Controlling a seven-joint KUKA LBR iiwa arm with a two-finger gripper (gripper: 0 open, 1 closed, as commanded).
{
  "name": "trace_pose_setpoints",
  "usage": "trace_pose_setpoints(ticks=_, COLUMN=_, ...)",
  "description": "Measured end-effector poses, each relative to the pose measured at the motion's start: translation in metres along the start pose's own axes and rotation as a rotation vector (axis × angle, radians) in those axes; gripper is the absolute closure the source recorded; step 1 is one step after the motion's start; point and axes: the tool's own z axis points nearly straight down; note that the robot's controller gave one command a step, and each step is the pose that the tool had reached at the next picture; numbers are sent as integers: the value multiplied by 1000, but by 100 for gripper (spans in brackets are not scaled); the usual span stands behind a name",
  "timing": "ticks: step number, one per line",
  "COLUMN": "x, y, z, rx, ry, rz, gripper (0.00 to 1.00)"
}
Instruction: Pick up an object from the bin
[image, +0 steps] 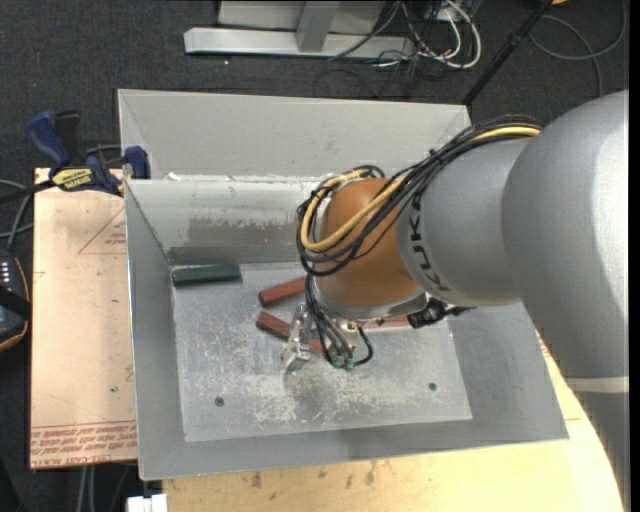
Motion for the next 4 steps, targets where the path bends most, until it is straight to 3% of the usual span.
trace_pose_setpoints(ticks=1, x=0, y=0, z=0, rx=0, ry=0, rz=1, gripper=0)
trace_pose_setpoints(ticks=2, x=0, y=0, z=0, rx=0, ry=0, rz=1, gripper=0)
trace_pose_setpoints(ticks=3, x=-114, y=-12, z=22, rx=-9, ry=-21, rz=-49, gripper=100)
trace_pose_setpoints(ticks=4, x=-114, y=-12, z=22, rx=-9, ry=-21, rz=-49, gripper=100)
